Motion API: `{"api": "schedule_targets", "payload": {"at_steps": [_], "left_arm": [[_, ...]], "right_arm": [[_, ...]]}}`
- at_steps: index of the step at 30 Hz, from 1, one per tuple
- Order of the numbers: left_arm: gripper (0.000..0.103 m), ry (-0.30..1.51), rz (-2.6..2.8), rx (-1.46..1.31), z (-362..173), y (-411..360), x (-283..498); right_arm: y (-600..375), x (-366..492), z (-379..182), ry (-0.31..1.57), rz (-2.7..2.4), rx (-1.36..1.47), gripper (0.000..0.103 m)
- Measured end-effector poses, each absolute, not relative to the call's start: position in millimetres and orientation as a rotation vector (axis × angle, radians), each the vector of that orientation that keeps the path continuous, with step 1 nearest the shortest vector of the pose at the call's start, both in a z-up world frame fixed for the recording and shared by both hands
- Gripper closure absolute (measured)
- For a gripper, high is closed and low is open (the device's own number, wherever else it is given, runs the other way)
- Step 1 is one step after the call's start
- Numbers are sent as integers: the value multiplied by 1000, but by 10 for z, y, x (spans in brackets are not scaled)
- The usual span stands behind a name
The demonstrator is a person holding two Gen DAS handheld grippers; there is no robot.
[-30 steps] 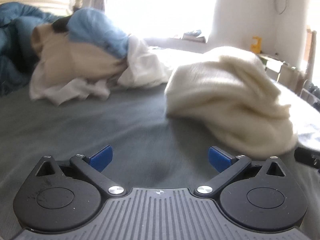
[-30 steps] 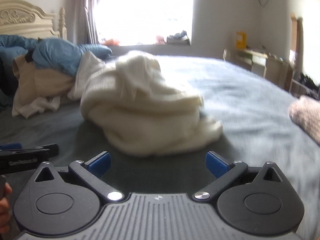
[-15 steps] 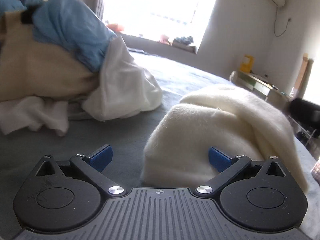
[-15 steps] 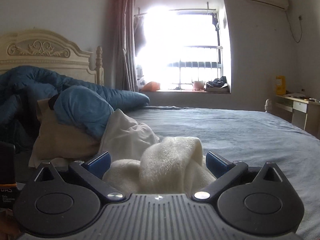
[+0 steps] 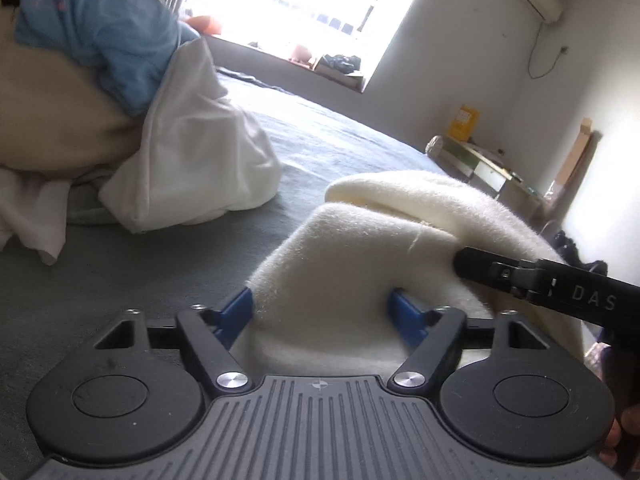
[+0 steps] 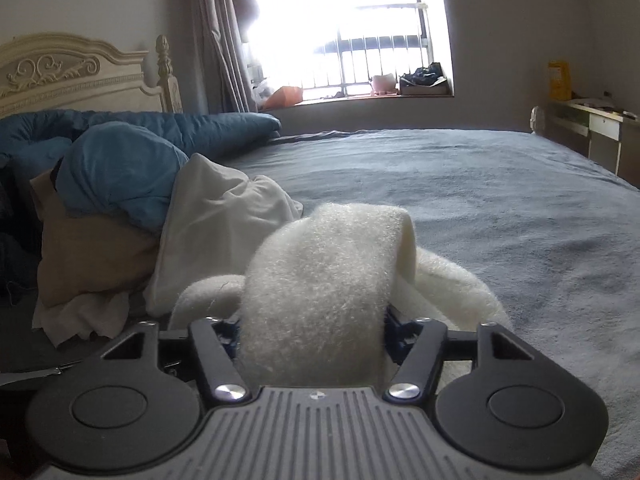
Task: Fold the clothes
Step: 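Reach both tools to the cream fleece and close the right gripper on it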
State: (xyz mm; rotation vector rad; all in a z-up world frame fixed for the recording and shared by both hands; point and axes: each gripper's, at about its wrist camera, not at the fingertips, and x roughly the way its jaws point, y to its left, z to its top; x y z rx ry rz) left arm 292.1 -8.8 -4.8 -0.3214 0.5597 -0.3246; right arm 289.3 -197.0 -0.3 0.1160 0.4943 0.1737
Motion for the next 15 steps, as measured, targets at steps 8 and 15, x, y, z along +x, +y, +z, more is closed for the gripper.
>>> {"api": "schedule_targets", "payload": {"at_steps": [8,15], "left_arm": [[58,520,-369,-111,180,-543,2556],[53,506,-513,39,172,-940,2008]], "right_arm": [[-2359,2328,162,434,182,179,78],[-2848,1507,70,396,186,283,80]]}}
